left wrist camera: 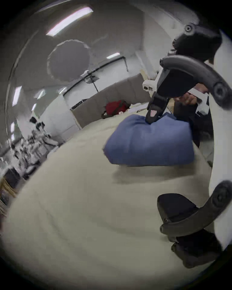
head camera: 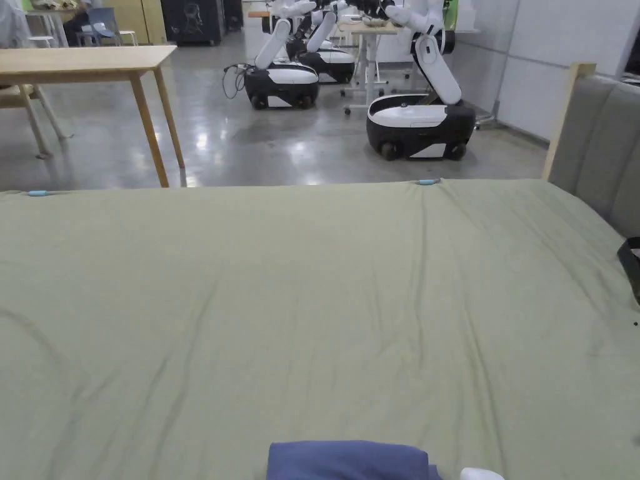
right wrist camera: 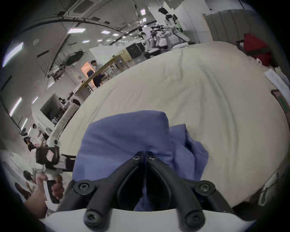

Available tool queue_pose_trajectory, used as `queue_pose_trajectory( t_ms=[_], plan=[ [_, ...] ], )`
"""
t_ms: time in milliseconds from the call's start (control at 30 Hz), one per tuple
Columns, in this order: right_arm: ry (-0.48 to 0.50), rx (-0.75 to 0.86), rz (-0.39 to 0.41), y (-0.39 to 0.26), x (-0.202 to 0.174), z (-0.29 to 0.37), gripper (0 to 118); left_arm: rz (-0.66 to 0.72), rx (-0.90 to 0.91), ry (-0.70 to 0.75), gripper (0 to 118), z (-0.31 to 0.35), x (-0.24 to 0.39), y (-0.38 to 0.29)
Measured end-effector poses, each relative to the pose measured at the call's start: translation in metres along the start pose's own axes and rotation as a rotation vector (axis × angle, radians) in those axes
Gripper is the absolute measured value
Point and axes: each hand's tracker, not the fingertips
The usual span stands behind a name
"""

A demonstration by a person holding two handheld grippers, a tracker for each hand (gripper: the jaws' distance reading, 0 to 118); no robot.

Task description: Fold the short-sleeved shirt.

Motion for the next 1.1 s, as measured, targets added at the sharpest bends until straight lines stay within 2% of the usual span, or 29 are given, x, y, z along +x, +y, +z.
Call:
queue_pose_trajectory(
  t_ms=[33,100,133,233,300,333,367,467,567,767,867,933,967,1000,1033,1067,1100],
  plan=[
    [-0.008,0.004,0.028,0.000,-0.002,0.001,5,0.013,-0.009,-0.092,98,-0.014,-0.004,-0.002],
    [-0.001,0.007,0.029,0.000,-0.003,0.003,5,0.029,0.004,-0.217,27,-0.038,-0.001,0.000],
    [0.003,0.012,0.026,0.000,-0.003,0.004,5,0.072,0.007,-0.215,27,-0.052,0.004,-0.003],
    [-0.002,0.040,0.033,0.002,-0.006,0.011,5,0.137,0.066,0.038,27,-0.064,0.005,0.001],
    [-0.006,0.061,0.045,0.005,-0.012,0.020,5,0.161,0.077,-0.032,27,-0.055,0.007,0.001],
    [-0.004,0.075,0.057,0.007,-0.015,0.025,5,0.154,0.081,-0.030,27,-0.044,0.015,0.000],
    [-0.003,0.088,0.072,0.009,-0.021,0.030,5,0.084,0.108,0.020,27,-0.029,0.021,0.004],
    [0.002,0.108,0.099,0.013,-0.037,0.036,5,0.052,0.167,0.072,27,0.035,0.008,0.019],
    [0.019,0.115,0.131,0.012,-0.059,0.034,5,0.014,0.261,0.199,27,0.121,-0.012,0.041],
    [0.069,0.096,0.170,0.000,-0.106,0.015,5,0.044,0.399,0.422,27,0.305,-0.076,0.100],
    [0.084,0.078,0.189,-0.007,-0.118,0.004,5,0.076,0.403,0.502,27,0.375,-0.110,0.130],
    [0.085,0.071,0.201,-0.008,-0.125,0.000,5,0.113,0.395,0.504,28,0.405,-0.126,0.139],
    [0.085,0.067,0.203,-0.008,-0.128,-0.002,5,0.126,0.366,0.489,36,0.415,-0.139,0.145],
    [0.086,0.064,0.205,-0.008,-0.132,-0.003,5,0.121,0.362,0.494,64,0.418,-0.145,0.146],
    [0.086,0.061,0.209,-0.007,-0.134,-0.004,5,0.122,0.357,0.496,106,0.418,-0.150,0.147],
    [0.085,0.060,0.214,-0.006,-0.136,-0.006,5,0.127,0.350,0.498,118,0.416,-0.148,0.142],
    [0.084,0.059,0.219,-0.005,-0.137,-0.007,5,0.144,0.363,0.500,118,0.414,-0.147,0.139]
  ],
)
